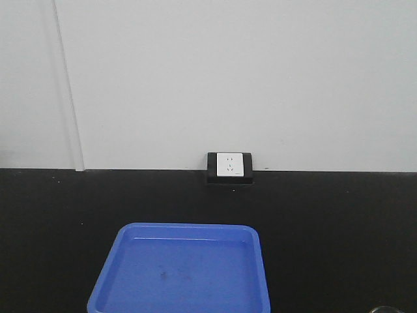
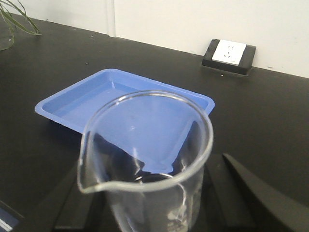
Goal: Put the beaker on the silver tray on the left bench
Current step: 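Hold the beaker in the right gripper while the base turns away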
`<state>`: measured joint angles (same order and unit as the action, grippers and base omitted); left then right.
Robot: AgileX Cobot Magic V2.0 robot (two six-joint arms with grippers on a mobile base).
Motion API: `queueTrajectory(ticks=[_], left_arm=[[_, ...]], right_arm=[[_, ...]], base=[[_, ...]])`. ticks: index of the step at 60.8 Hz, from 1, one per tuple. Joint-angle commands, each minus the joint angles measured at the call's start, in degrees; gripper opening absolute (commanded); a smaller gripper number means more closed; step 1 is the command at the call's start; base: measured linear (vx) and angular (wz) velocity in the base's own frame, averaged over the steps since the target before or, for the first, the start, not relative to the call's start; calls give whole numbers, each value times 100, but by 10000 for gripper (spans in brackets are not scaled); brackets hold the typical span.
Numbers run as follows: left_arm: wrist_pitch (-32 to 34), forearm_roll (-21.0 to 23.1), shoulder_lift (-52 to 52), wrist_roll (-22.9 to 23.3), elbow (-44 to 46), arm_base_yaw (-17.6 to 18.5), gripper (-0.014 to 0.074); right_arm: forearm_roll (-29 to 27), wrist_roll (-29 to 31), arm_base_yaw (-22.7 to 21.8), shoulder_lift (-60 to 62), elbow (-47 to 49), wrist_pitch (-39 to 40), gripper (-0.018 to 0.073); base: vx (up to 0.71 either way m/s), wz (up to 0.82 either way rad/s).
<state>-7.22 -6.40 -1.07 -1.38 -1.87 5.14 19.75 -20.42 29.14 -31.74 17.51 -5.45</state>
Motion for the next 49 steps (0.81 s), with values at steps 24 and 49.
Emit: queueTrajectory(ticks=[24,49], left_arm=[[446,29,-45,36,-114,34,1],[446,29,-45,36,-114,34,1]], right_arm=[[78,61,-21,-3,169,434,-12],[78,61,-21,-3,169,434,-12]], base=[[-1,0],[-12,-12]])
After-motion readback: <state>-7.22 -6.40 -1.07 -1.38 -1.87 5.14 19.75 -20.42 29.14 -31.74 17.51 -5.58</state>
